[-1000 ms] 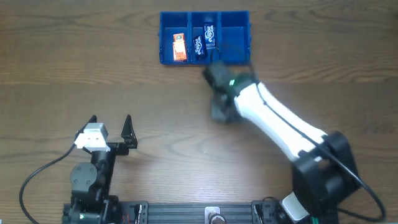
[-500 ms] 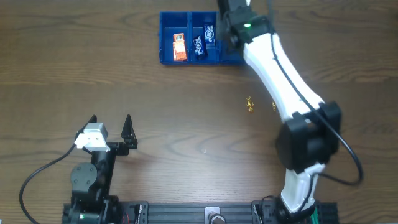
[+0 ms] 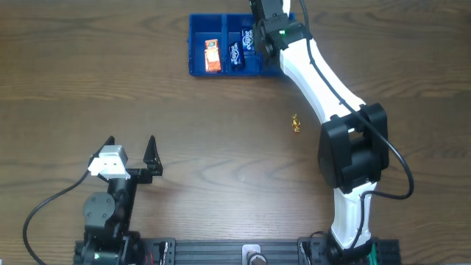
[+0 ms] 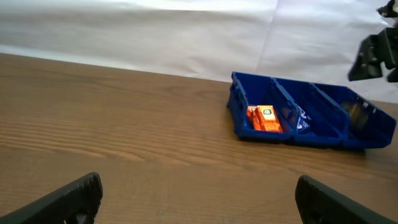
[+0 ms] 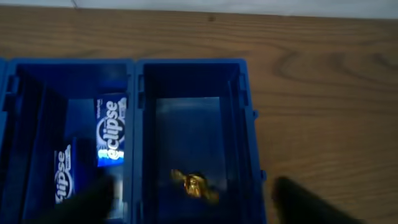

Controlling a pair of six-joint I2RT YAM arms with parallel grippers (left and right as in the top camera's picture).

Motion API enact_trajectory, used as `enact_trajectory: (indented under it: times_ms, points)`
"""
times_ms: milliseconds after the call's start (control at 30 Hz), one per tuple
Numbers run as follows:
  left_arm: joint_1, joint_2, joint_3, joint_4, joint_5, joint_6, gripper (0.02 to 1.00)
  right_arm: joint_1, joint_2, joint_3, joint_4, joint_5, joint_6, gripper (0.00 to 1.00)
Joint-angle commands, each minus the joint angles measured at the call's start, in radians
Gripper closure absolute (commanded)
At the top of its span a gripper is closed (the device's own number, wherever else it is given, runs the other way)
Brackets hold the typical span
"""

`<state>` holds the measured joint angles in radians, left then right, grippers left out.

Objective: Sort Candies Into Trays

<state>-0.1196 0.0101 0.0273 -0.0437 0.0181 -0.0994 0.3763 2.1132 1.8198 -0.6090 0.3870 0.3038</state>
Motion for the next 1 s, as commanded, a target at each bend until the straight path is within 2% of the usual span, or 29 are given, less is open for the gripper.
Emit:
enact_trajectory:
  times_ms: [33,133,200,267,300,467,667,1000]
  points:
    - [0.003,-0.006,-0.022,-0.035,-0.014,0.014,0.02,-0.007,-0.021,0.034,-0.07,0.096,-0.002,0.009]
    - [0.003,-0.006,-0.022,-0.035,-0.014,0.014,0.02,0.021,-0.124,0.032,-0.251,0.082,0.013,0.001]
    - [0.003,-0.006,-0.022,-0.035,-0.014,0.014,0.02,0.027,-0.185,0.012,-0.367,0.069,0.072,0.001]
    - [0.003,-0.006,-0.022,-0.035,-0.014,0.014,0.02,0.027,-0.254,-0.053,-0.407,0.016,0.118,0.001]
    - [0.003,-0.006,-0.022,-0.035,-0.014,0.014,0.023,0.024,-0.308,-0.133,-0.401,-0.029,0.119,0.001]
    - [0.003,-0.006,-0.022,-0.035,-0.014,0.014,0.02,-0.009,-0.406,-0.423,-0.3,-0.096,0.111,0.001]
    - [0.003,-0.006,-0.022,-0.035,-0.014,0.014,0.02,-0.05,-0.38,-0.645,-0.143,-0.245,0.026,0.014]
    - [0.003,-0.006,-0.022,-0.035,-0.014,0.014,0.02,-0.059,-0.256,-0.67,-0.113,-0.262,0.002,0.02]
